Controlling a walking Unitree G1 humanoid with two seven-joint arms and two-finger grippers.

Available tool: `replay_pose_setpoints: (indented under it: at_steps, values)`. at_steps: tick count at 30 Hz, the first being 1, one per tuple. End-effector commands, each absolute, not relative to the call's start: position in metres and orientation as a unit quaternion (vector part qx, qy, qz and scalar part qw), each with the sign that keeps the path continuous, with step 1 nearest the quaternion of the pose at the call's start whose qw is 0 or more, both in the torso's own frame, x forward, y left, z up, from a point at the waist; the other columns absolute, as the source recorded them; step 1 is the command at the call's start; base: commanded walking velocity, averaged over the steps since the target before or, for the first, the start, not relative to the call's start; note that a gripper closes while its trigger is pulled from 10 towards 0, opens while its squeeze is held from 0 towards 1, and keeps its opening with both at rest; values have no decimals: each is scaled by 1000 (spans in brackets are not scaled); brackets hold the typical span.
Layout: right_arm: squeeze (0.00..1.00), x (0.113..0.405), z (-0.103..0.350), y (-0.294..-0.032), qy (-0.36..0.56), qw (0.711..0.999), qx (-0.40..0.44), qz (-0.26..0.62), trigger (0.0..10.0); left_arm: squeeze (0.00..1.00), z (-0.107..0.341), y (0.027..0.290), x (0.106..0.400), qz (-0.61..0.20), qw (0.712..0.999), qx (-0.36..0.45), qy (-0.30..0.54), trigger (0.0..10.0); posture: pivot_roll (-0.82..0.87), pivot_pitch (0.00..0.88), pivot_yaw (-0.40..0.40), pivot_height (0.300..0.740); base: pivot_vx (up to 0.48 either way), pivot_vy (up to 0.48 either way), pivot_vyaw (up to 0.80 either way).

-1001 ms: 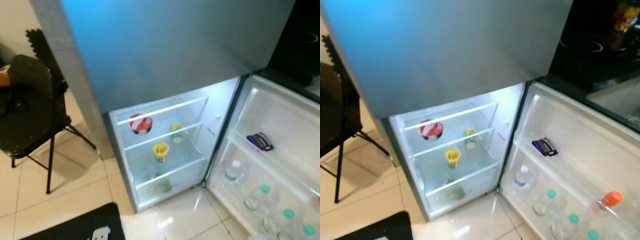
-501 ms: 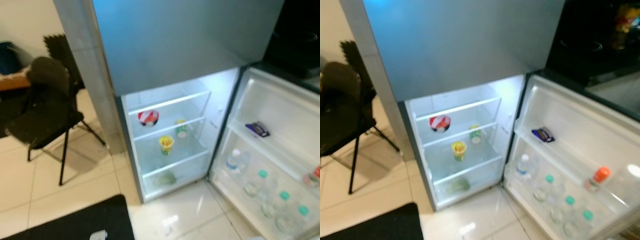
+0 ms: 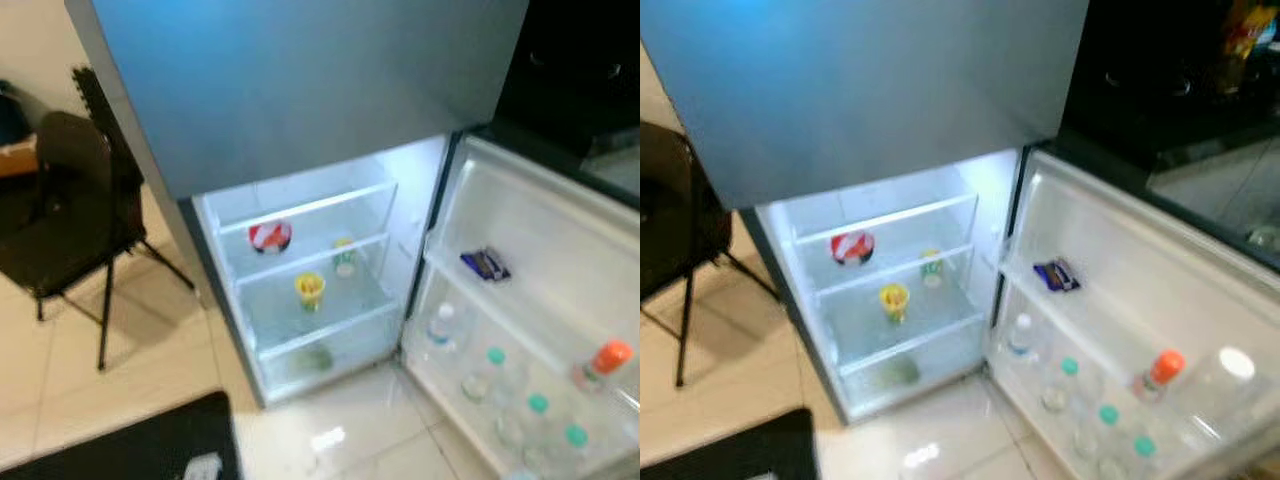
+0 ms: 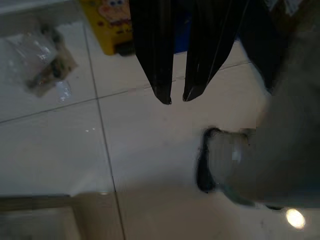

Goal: Restocking fridge

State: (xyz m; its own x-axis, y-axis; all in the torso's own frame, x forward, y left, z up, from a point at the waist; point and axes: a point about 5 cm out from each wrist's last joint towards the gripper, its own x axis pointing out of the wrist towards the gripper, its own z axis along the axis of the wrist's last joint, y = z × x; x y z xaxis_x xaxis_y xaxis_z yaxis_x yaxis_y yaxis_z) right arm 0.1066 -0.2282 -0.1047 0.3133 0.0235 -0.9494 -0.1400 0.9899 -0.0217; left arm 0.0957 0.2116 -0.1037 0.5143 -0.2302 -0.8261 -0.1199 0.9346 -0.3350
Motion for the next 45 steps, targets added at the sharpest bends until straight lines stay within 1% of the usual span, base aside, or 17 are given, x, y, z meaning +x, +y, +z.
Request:
replay_pose_setpoints:
  at_steps: [1, 9, 12, 23, 39, 45]
  values:
    - [0, 102, -105, -234, 590, 804, -55, 46, 10000, 0, -107, 206, 86, -39, 839, -182, 511, 10000, -79, 0, -10, 740, 0, -431, 0]
    - [0, 102, -105, -233, 592, 803, -49, 52, 10000, 0, -107, 204, 88, -45, 838, -186, 511, 10000, -82, 0, -11, 740, 0, -408, 0]
    - [0, 102, -105, -232, 591, 804, -36, 54, 10000, 0, -108, 203, 88, -36, 838, -186, 512, 10000, -83, 0, -10, 740, 0, 0, -731]
    - [0, 100, -106, -230, 596, 800, -32, 60, 10000, 0, -109, 200, 86, -40, 836, -184, 515, 10000, -87, 0, -10, 740, 0, 0, -732]
    - [0, 101, -105, -234, 595, 801, -44, 50, 10000, 0, -109, 200, 86, -39, 837, -180, 515, 10000, -87, 0, -13, 740, 0, 0, -731]
    - [0, 102, -104, -236, 589, 805, -45, 44, 10000, 0, -109, 200, 84, -40, 836, -176, 518, 10000, -86, 0, -14, 740, 0, 0, 0]
